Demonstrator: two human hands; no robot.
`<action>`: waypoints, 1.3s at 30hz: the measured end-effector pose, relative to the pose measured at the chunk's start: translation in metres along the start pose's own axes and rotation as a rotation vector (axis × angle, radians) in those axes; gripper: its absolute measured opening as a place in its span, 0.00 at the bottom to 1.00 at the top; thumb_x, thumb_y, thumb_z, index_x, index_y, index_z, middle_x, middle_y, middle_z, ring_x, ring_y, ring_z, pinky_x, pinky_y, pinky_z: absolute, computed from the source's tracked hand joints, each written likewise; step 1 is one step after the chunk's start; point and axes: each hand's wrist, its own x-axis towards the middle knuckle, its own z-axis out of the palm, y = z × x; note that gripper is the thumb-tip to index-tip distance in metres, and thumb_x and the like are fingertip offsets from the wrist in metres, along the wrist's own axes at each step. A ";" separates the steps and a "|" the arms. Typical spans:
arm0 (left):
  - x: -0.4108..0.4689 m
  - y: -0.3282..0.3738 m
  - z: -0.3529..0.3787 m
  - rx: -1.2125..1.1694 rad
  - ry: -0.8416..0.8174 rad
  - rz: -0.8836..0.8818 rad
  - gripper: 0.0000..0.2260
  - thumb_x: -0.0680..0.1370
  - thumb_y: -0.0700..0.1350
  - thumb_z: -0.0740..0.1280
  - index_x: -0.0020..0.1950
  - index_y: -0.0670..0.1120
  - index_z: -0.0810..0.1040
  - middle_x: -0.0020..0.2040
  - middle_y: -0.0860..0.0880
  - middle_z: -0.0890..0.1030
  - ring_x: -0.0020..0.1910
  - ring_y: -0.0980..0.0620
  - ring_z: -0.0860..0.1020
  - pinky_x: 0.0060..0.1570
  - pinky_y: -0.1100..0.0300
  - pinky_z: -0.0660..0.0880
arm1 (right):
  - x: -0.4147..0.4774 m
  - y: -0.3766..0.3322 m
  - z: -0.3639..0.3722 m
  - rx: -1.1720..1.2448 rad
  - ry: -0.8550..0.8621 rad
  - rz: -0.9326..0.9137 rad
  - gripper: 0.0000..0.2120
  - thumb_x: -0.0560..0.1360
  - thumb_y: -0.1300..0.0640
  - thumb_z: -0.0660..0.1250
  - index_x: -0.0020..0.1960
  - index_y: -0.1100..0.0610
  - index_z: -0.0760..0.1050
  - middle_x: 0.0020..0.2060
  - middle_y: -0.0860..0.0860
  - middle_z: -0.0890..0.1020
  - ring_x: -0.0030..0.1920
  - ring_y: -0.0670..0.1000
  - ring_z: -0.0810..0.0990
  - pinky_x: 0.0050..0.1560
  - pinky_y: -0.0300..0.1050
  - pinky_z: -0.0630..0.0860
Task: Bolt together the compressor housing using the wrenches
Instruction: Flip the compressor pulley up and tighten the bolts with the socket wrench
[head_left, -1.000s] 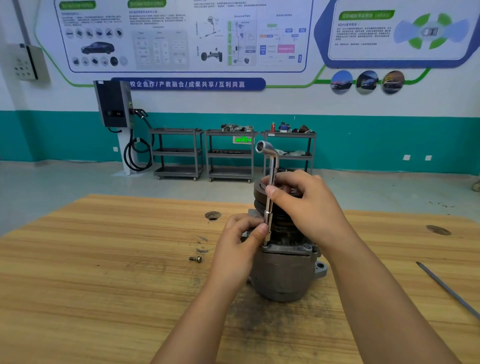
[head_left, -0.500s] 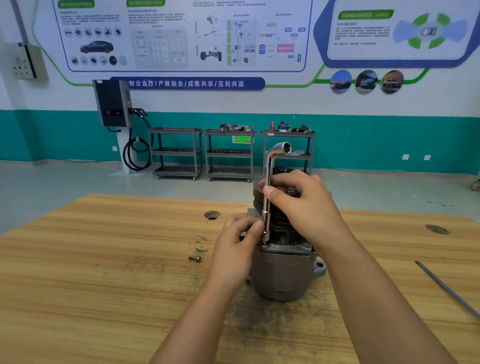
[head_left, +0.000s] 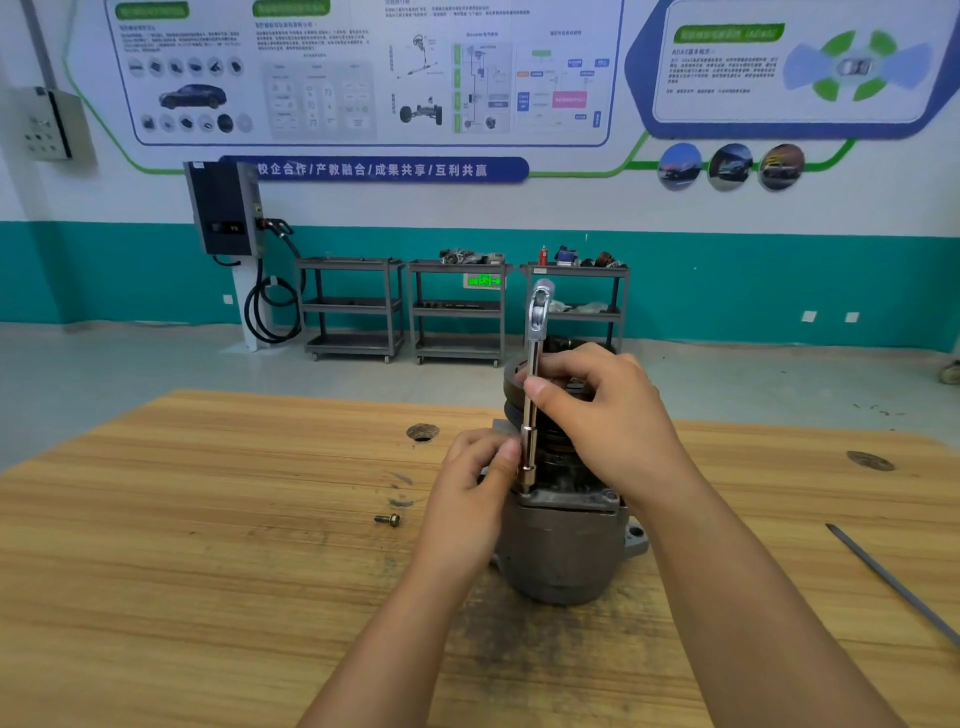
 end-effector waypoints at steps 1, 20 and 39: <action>0.000 0.000 0.000 -0.003 0.000 -0.002 0.08 0.80 0.45 0.61 0.48 0.47 0.79 0.49 0.50 0.76 0.49 0.58 0.75 0.51 0.65 0.69 | 0.000 -0.001 0.000 0.002 0.006 -0.003 0.08 0.75 0.49 0.66 0.52 0.49 0.79 0.46 0.43 0.77 0.57 0.51 0.70 0.62 0.57 0.66; -0.001 0.000 0.000 0.050 -0.019 0.027 0.04 0.78 0.42 0.65 0.47 0.51 0.76 0.49 0.51 0.74 0.49 0.58 0.73 0.50 0.68 0.67 | -0.002 -0.001 0.002 0.030 0.042 -0.010 0.05 0.73 0.47 0.68 0.42 0.46 0.73 0.40 0.37 0.72 0.56 0.48 0.68 0.62 0.57 0.66; 0.000 -0.001 0.002 0.060 -0.008 0.019 0.08 0.79 0.45 0.62 0.46 0.44 0.78 0.49 0.49 0.74 0.52 0.52 0.73 0.53 0.60 0.69 | 0.000 0.004 0.003 -0.063 0.045 -0.023 0.05 0.73 0.47 0.69 0.41 0.43 0.72 0.45 0.38 0.73 0.54 0.44 0.63 0.60 0.49 0.62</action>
